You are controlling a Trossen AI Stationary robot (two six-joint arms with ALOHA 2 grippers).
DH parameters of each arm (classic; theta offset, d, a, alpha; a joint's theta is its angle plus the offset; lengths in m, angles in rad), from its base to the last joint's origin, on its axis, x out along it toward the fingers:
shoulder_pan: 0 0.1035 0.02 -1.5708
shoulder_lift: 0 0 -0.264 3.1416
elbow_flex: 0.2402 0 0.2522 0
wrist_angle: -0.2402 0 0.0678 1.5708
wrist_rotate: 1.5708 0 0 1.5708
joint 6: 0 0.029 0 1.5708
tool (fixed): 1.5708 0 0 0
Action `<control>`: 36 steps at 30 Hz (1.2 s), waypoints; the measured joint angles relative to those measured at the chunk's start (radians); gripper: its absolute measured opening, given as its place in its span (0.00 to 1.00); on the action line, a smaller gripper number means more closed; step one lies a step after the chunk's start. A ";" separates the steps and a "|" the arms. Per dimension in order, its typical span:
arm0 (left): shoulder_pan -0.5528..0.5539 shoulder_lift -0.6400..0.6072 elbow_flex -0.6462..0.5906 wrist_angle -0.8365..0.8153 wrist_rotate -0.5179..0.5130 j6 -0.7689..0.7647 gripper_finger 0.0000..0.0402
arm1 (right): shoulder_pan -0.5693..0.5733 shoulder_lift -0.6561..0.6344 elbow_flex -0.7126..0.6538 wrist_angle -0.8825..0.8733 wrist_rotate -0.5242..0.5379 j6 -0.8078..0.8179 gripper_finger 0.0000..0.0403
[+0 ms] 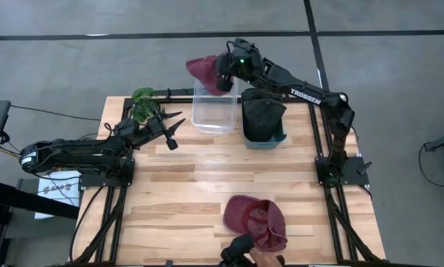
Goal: Pick & Place hat
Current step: Put the left red cap into the transparent bin
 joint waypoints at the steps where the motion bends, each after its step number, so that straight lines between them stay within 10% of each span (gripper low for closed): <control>1: 0.000 0.000 0.000 -0.007 0.000 0.000 0.29 | -0.004 0.002 0.000 -0.008 0.011 0.032 0.00; 36: -0.002 0.000 0.000 -0.066 0.000 -0.020 0.29 | -0.114 0.098 -0.002 -0.425 -0.228 0.190 0.01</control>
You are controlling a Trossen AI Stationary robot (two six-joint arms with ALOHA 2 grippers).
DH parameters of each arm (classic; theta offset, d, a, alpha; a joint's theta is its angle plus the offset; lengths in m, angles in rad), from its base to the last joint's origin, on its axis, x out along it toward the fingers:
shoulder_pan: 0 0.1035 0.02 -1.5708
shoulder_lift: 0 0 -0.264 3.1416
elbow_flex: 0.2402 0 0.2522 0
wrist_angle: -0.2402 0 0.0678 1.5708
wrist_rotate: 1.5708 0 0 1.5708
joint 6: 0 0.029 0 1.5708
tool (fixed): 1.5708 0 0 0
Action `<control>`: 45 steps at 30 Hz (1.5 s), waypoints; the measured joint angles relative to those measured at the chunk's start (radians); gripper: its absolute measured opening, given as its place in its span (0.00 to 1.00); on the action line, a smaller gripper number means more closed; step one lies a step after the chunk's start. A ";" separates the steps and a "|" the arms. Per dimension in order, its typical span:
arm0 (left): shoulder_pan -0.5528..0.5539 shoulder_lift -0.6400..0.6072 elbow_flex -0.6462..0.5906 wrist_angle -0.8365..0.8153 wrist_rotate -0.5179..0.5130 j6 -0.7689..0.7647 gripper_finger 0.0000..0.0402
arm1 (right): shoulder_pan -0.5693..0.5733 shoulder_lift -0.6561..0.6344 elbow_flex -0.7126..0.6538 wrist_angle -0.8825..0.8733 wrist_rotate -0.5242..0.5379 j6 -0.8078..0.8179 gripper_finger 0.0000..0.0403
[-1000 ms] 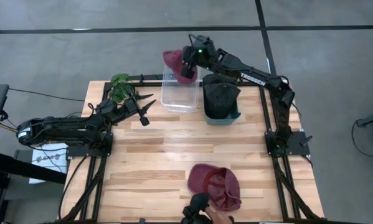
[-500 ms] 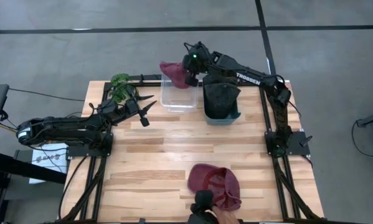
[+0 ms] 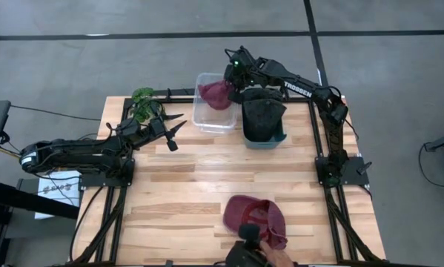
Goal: Pick & Place hat
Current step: Put the left red cap into the transparent bin, then put the red cap into the transparent bin
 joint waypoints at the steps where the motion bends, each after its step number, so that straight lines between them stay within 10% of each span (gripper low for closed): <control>1: 0.000 0.000 0.000 0.000 0.000 0.000 0.29 | 0.002 0.000 0.000 0.004 0.000 -0.001 0.01; 16: 0.000 0.000 0.000 0.000 0.000 -0.008 0.29 | -0.007 0.000 0.000 0.103 0.098 0.149 0.16; 32: 0.000 0.000 0.000 0.000 0.000 -0.008 0.29 | 0.000 -0.012 0.000 0.073 0.151 0.083 0.64; 45: 0.000 0.000 0.000 -0.001 0.000 -0.008 0.29 | 0.007 -0.065 0.000 0.169 0.299 0.030 0.66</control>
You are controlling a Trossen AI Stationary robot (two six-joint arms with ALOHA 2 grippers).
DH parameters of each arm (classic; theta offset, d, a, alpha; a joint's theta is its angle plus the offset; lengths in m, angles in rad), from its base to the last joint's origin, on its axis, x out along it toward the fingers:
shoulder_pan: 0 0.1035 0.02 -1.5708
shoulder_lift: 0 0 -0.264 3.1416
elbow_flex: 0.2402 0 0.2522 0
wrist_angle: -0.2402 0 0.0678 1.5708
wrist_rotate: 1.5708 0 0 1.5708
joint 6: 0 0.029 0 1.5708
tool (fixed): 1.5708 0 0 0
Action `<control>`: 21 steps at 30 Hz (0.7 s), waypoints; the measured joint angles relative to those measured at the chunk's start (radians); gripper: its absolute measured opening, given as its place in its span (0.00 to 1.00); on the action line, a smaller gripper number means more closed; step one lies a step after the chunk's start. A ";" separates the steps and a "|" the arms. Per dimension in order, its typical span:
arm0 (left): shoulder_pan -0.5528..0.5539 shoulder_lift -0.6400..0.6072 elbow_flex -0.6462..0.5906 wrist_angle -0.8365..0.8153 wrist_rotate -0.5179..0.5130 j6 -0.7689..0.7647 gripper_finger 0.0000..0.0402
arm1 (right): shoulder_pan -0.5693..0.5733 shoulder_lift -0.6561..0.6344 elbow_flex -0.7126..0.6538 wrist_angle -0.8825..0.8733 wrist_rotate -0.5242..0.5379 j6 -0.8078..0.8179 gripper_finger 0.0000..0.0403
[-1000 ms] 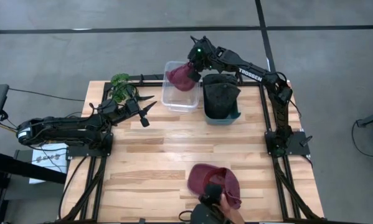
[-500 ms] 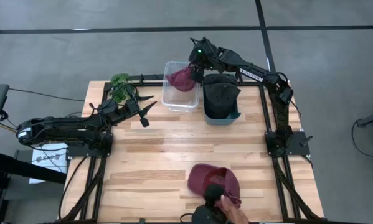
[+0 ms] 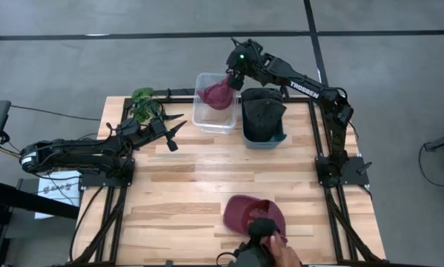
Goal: Pick & Place hat
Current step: Put the red cap into the transparent bin
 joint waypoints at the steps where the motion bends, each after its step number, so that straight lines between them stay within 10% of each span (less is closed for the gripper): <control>1: 0.000 0.000 0.000 0.000 0.000 0.000 0.29 | 0.000 -0.004 0.000 0.018 0.022 0.000 0.66; 10: 0.000 0.000 0.000 -0.001 0.016 -0.091 0.29 | 0.014 -0.110 0.000 -0.193 -0.087 -0.032 0.66; 21: -0.001 0.000 0.000 -0.001 0.395 -0.220 0.29 | 0.140 -0.169 0.000 -0.726 -0.669 0.038 0.66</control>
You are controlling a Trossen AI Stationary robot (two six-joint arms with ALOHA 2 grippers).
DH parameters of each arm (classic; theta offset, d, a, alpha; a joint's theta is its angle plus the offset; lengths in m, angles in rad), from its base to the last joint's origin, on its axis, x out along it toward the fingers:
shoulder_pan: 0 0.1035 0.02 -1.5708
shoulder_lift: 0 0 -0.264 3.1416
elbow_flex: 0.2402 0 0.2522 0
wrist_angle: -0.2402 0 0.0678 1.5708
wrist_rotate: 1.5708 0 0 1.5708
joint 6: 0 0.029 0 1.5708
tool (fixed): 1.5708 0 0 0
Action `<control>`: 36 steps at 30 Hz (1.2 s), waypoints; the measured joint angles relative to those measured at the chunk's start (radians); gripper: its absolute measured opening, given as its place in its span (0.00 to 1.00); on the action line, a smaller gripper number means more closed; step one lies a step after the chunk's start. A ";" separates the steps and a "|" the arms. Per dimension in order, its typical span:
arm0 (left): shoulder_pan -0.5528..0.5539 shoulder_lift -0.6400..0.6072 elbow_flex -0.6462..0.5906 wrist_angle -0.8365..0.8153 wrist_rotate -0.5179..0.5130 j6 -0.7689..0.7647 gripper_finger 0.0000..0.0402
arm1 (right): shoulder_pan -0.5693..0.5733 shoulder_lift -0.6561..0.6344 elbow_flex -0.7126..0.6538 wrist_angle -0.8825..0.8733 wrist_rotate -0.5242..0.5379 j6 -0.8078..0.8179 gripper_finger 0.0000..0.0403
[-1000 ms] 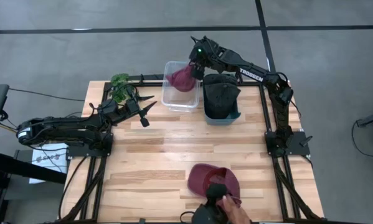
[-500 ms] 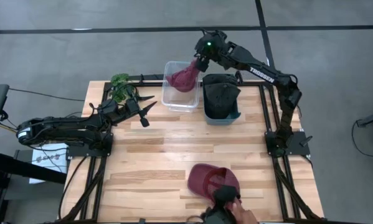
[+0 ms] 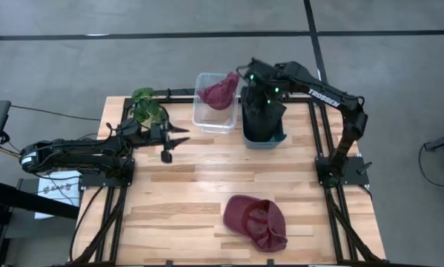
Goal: Pick & Place hat
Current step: Put the red cap into the transparent bin
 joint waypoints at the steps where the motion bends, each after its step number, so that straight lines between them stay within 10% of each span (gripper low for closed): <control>1: 0.000 0.000 0.000 0.000 0.033 -0.018 0.29 | 0.019 0.004 -0.002 -0.034 -0.025 0.012 0.66; 10: -0.064 0.026 0.001 -0.007 0.258 -0.189 0.29 | 0.251 -0.027 -0.271 -0.065 -0.079 0.160 0.66; 20: -0.355 0.144 0.001 0.050 0.069 -0.192 0.29 | 0.551 -0.208 -0.709 0.367 -0.035 0.549 0.66; 29: -0.574 0.297 0.030 0.139 -0.364 -0.301 0.29 | 0.917 -0.350 -0.992 0.615 0.447 1.101 0.66; 36: -0.665 0.501 0.143 0.141 -0.385 -0.366 0.29 | 1.218 -0.338 -1.095 0.675 0.815 1.639 0.66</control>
